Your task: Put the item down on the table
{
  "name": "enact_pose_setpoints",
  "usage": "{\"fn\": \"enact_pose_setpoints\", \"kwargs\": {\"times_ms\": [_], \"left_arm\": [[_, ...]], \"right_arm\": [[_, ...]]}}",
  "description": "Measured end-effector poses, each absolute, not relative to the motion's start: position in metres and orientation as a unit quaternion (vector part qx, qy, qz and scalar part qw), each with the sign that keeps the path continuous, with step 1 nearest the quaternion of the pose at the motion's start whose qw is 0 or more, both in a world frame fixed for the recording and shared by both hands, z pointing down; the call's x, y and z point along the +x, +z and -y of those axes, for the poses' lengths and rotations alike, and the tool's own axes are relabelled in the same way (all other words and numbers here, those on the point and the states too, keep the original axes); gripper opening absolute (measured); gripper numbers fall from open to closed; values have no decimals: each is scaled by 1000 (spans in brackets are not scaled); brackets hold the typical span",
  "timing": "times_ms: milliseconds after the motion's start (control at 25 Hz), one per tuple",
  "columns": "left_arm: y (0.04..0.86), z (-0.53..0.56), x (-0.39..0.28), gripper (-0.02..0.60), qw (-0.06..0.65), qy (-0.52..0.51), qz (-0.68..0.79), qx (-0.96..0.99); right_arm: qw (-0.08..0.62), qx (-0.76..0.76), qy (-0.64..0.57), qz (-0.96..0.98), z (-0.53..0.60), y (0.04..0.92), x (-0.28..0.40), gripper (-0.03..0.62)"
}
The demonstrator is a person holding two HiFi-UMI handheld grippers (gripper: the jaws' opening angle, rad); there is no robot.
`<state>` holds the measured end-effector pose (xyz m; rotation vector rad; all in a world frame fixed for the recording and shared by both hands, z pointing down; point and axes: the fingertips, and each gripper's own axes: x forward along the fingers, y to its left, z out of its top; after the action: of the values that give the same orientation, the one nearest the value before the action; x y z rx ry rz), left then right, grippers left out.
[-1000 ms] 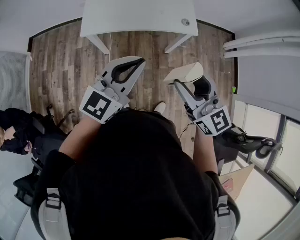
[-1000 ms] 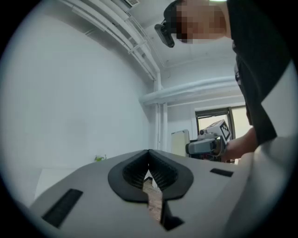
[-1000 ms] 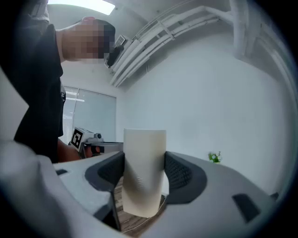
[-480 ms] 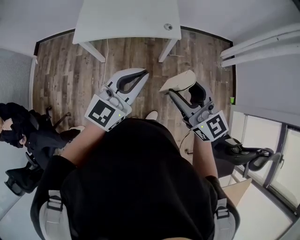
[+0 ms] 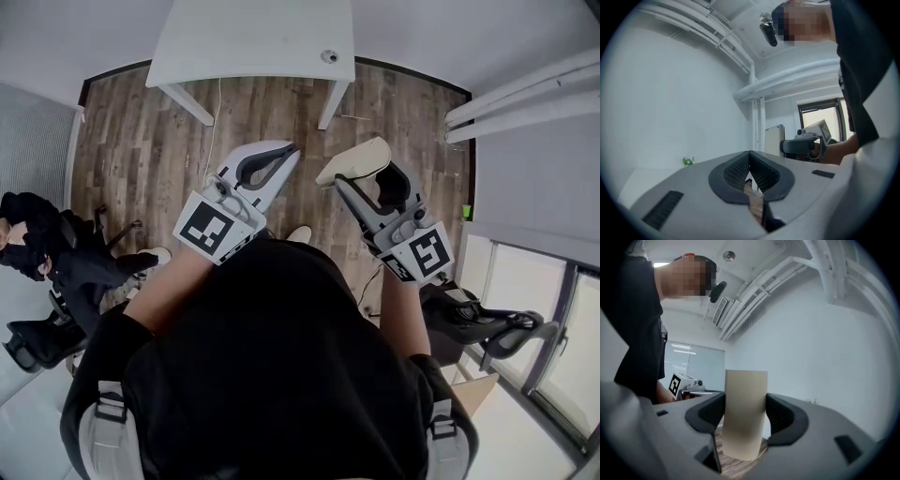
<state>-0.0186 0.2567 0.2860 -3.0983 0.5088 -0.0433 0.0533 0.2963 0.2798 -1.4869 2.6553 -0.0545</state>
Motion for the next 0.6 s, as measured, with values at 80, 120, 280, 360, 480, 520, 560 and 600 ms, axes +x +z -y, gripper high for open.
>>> {"fn": "enact_pose_setpoints", "kwargs": {"times_ms": [80, 120, 280, 360, 480, 520, 560, 600], "left_arm": [[285, -256, -13, -6, 3, -13, -163, -987], [285, -254, -11, -6, 3, -12, -164, -986], [289, -244, -4, -6, 0, -17, -163, -987], [292, -235, -1, -6, -3, -15, -160, -987], [291, -218, 6, -5, 0, 0, -156, -988], [290, -212, 9, -6, 0, 3, -154, -988], [290, -205, 12, -6, 0, 5, -153, -988], [290, -197, 15, -5, -1, 6, -151, -988]], "right_arm": [[52, -489, -18, -871, -295, 279, 59, 275], [53, -489, -18, -871, -294, 279, 61, 275], [52, -492, -19, -869, -283, 281, 68, 275], [50, -494, -18, -868, -274, 281, 71, 275], [44, -497, -15, -867, -259, 280, 74, 275], [43, -499, -15, -865, -252, 280, 76, 275], [41, -501, -15, -864, -246, 280, 79, 275], [39, -504, -14, -863, -239, 279, 81, 275]]}}
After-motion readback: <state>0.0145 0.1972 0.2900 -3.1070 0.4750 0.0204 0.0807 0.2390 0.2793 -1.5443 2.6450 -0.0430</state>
